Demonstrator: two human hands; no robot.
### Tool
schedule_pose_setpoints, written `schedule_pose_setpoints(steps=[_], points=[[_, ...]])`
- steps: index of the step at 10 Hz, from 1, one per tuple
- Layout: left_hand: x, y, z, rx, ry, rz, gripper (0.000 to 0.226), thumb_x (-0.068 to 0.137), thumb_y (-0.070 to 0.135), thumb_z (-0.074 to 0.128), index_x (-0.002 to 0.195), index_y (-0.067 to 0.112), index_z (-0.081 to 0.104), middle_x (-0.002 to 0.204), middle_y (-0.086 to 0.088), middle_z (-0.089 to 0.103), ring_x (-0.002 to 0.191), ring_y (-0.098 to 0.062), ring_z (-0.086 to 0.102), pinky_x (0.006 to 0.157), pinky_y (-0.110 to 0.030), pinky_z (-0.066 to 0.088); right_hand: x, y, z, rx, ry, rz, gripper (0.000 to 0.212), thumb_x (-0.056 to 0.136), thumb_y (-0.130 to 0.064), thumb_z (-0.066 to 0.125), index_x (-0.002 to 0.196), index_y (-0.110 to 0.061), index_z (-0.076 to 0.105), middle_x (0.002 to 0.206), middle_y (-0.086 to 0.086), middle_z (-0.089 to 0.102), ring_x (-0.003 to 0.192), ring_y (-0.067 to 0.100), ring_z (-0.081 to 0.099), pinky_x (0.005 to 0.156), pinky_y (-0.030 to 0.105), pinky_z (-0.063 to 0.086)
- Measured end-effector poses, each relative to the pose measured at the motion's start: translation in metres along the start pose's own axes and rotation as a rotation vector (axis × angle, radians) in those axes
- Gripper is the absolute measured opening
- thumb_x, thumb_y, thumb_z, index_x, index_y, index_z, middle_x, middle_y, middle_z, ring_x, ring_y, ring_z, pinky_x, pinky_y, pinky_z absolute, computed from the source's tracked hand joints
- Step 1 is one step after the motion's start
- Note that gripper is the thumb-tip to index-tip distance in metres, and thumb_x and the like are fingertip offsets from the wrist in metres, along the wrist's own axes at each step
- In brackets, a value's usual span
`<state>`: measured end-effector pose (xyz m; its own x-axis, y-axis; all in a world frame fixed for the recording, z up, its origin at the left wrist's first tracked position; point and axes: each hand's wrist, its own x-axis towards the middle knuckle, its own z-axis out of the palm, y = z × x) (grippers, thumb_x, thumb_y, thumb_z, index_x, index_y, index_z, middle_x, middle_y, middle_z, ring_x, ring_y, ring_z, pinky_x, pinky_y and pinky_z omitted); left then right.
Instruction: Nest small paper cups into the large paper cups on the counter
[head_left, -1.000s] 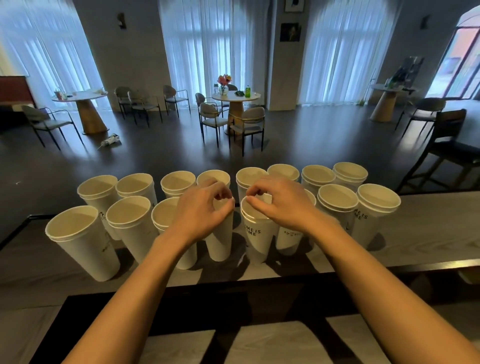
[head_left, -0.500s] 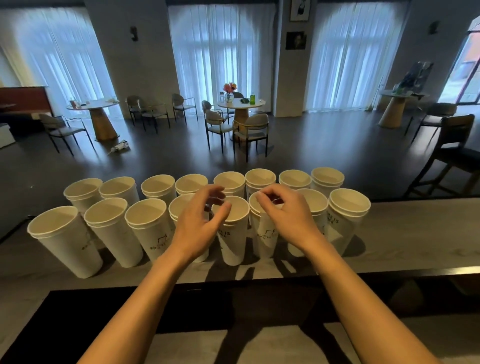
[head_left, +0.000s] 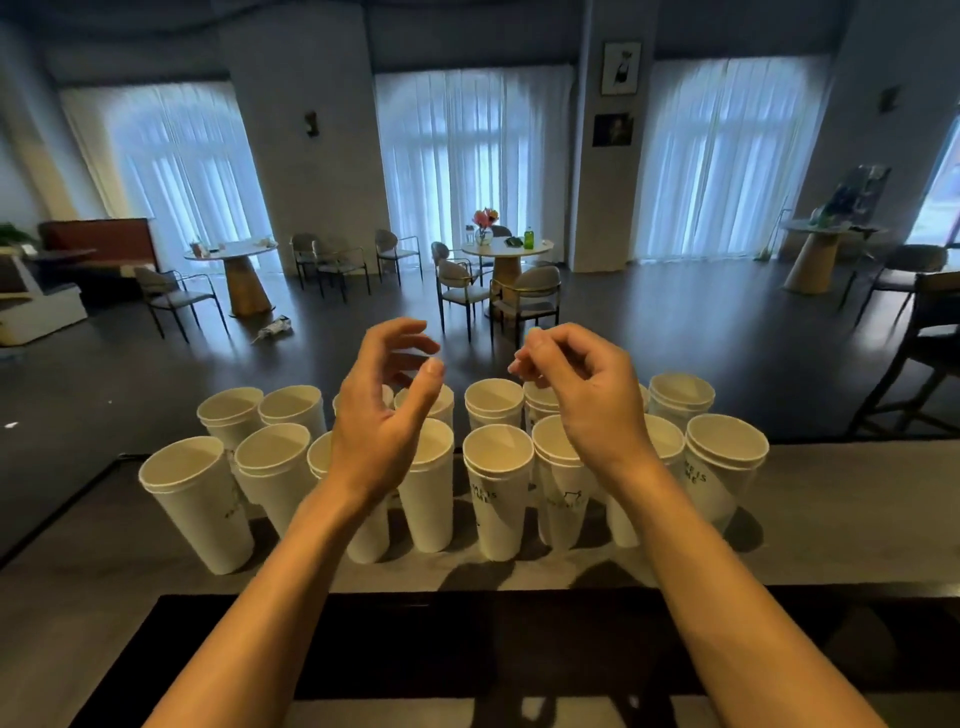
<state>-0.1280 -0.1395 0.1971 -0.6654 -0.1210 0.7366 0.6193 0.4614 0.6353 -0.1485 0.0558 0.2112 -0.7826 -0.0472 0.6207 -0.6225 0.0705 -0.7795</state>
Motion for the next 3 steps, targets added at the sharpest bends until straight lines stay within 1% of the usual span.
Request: schedule_pose_setpoints(steps=[1,2,3], points=[[0.025,0.023,-0.020,-0.011,0.022,0.099,0.038,0.094,0.039,0.054,0.127,0.021,0.052,0.112,0.015,0.065,0.102,-0.012,0.068,0.082,-0.018,0.055,0.018,-0.044,0.015,0.049,0.003,-0.106,0.024,0.099,-0.022,0.055,0.091,-0.004,0.069,0.081,-0.001,0.071,0.080,0.010,0.069,0.072,0.020,0.053],[0.053,0.044,-0.044,-0.029,0.040,0.210,0.033,0.095,0.034,0.055,0.126,0.023,0.051,0.111,0.015,0.065,0.102,-0.009,0.067,0.084,-0.014,0.052,0.039,-0.084,0.030,0.087,0.017,-0.217,0.022,0.099,-0.019,0.055,0.090,-0.003,0.068,0.080,0.003,0.070,0.078,0.011,0.069,0.071,0.020,0.054],[0.077,0.066,-0.065,-0.074,0.071,0.311,0.029,0.097,0.027,0.056,0.125,0.022,0.050,0.111,0.009,0.066,0.102,-0.013,0.068,0.085,-0.016,0.052,0.053,-0.122,0.043,0.110,0.010,-0.330,0.020,0.099,-0.020,0.055,0.089,-0.007,0.067,0.080,0.001,0.070,0.080,0.015,0.070,0.071,0.025,0.057]])
